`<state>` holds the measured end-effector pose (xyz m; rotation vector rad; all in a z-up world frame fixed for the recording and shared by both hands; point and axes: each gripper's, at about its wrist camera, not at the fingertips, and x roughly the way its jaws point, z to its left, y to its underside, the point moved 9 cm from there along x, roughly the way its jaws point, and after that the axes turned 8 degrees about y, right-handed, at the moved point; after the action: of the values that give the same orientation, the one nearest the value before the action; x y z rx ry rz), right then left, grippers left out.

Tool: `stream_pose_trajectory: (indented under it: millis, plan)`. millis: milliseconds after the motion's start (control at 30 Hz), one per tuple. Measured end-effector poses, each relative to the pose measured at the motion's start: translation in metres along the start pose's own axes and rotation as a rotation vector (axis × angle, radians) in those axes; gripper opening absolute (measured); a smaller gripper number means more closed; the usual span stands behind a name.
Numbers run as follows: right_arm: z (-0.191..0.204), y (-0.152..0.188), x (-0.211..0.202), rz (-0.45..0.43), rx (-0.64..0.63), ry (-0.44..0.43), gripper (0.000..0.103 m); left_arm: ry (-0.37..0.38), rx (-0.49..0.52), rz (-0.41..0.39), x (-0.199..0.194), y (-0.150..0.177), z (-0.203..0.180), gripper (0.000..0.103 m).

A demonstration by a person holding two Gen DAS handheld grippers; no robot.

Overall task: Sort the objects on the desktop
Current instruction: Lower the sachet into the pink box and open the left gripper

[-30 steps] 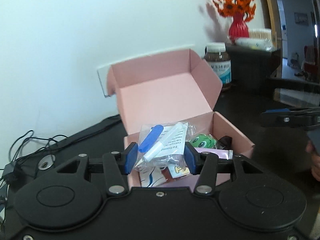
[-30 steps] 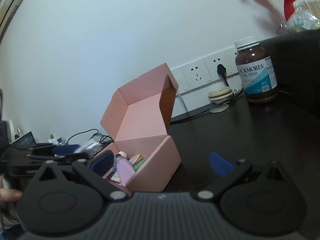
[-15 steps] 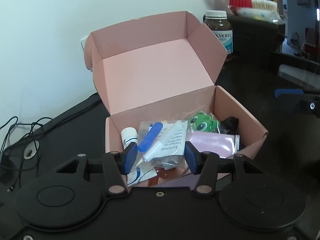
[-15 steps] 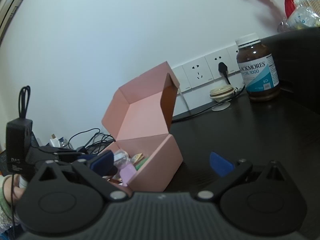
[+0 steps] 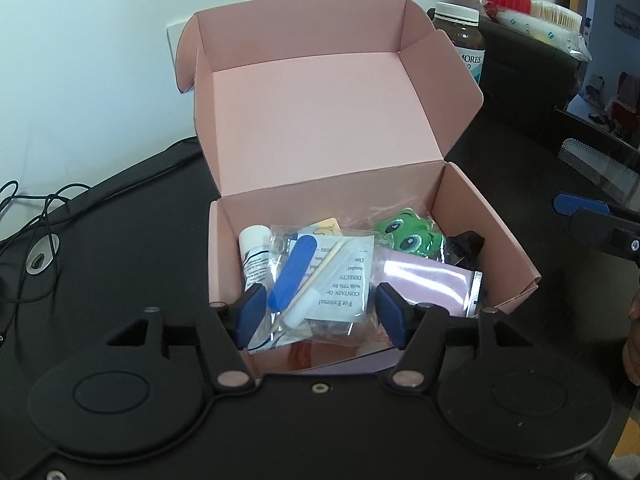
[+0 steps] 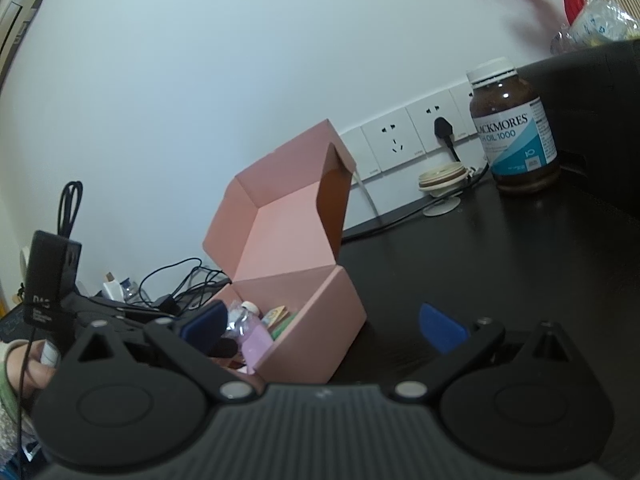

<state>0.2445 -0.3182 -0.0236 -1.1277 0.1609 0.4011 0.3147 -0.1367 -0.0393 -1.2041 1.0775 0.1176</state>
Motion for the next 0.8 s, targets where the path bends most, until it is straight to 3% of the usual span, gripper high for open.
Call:
stream_pose_trajectory:
  millis: [33,133,400,467,800]
  plan:
    - [0.0,0.0,0.0,0.001,0.001,-0.001,0.102,-0.001,-0.001,0.004,0.0,0.0,-0.001,0.064]
    - [-0.001,0.0,0.001,0.003,0.005,-0.003,0.102,0.01,-0.01,-0.003,-0.004,-0.004,-0.004,0.087]
    - [-0.002,0.0,0.003,0.015,0.019,-0.015,0.102,-0.003,0.027,-0.1,-0.016,-0.026,-0.015,0.088]
    - [-0.004,0.0,0.004,0.02,0.027,-0.017,0.102,-0.01,0.017,-0.095,-0.007,-0.027,-0.014,0.092]
    - [-0.006,0.001,0.005,0.029,0.039,-0.012,0.102,-0.004,0.044,-0.031,0.019,-0.014,-0.017,0.093]
